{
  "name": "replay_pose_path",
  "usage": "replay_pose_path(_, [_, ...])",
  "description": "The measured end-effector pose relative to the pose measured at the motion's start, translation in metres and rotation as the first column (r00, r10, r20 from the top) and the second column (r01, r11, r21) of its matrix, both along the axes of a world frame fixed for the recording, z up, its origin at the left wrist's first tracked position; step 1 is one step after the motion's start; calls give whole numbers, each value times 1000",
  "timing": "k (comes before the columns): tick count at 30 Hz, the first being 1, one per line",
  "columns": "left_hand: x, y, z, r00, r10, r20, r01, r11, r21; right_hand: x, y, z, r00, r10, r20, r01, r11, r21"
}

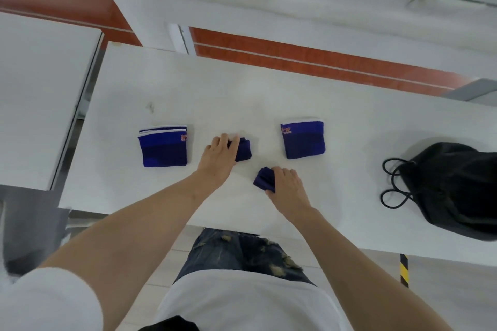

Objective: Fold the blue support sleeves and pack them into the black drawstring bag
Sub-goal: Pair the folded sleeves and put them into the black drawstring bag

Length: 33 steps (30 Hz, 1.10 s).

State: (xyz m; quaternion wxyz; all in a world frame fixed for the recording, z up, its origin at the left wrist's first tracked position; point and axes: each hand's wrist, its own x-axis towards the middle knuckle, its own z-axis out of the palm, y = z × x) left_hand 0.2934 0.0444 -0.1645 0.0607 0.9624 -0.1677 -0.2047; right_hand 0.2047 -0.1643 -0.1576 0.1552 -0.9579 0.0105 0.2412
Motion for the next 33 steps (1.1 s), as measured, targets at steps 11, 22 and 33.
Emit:
replay_pose_path(11, [-26,8,26,999,-22,-29,20,999,-46,-30,-1,43,886,-461,-57,451,826,337])
replay_pose_path(22, [-61,-85,98,990,-133,-49,95,879,-468,-98,-51,121,464,-885,42,698,395,597])
replay_pose_path(33, [-123,-239,127,992,-117,-37,84,869,-489,-164,-192,136,443,-891,100,677,406,614])
